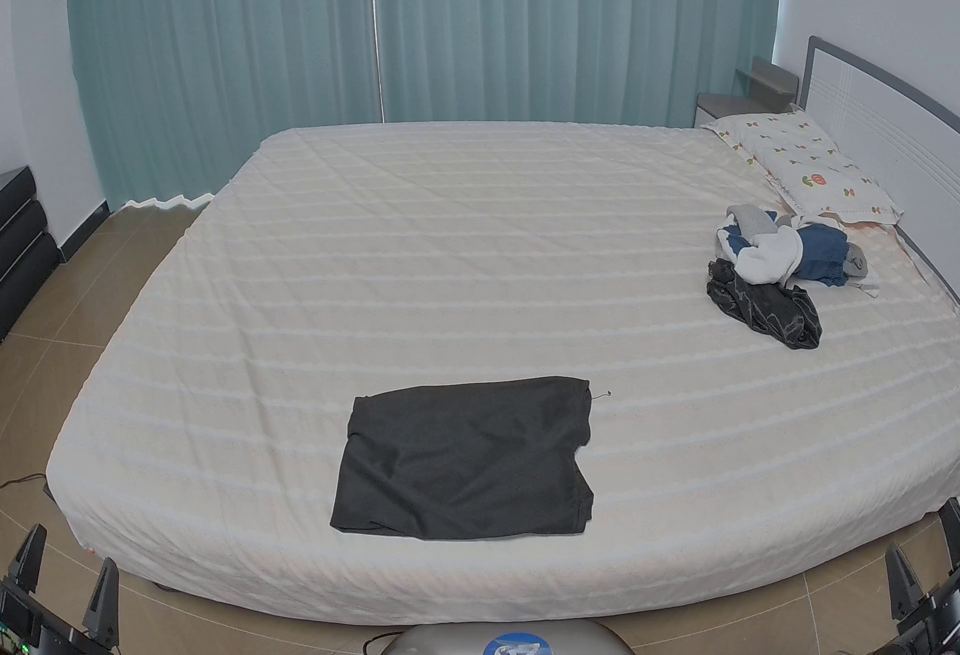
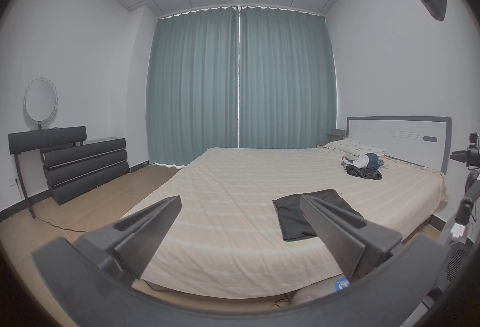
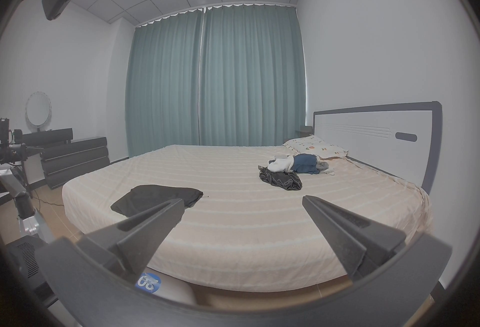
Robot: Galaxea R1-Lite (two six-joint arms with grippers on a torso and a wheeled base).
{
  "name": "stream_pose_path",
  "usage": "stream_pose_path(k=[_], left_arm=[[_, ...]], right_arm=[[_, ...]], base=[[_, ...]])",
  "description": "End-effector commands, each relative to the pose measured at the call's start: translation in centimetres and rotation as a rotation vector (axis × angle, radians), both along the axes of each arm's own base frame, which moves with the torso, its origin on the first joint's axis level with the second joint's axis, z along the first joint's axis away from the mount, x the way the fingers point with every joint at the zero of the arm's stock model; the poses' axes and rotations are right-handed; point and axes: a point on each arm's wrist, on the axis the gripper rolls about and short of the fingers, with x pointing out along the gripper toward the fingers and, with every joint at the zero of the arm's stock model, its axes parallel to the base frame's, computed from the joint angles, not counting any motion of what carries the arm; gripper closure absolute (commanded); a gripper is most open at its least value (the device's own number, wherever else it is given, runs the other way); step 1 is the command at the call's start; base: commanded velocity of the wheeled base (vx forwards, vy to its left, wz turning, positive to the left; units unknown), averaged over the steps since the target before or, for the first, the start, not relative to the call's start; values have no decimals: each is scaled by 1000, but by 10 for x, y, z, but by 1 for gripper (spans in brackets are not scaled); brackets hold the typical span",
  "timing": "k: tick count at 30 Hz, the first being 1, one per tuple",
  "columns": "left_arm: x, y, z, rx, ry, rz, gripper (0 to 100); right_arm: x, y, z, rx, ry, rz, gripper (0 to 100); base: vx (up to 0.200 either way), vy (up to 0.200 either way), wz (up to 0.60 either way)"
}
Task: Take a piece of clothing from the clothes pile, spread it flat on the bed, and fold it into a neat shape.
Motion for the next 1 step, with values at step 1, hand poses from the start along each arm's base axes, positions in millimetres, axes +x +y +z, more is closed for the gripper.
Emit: stream_pose_path(k=[1], left_arm=[[1, 0, -5, 7, 13, 0, 0]], right_arm=[[0, 0, -5, 0, 7, 2, 0]], base=[[0, 0, 0]])
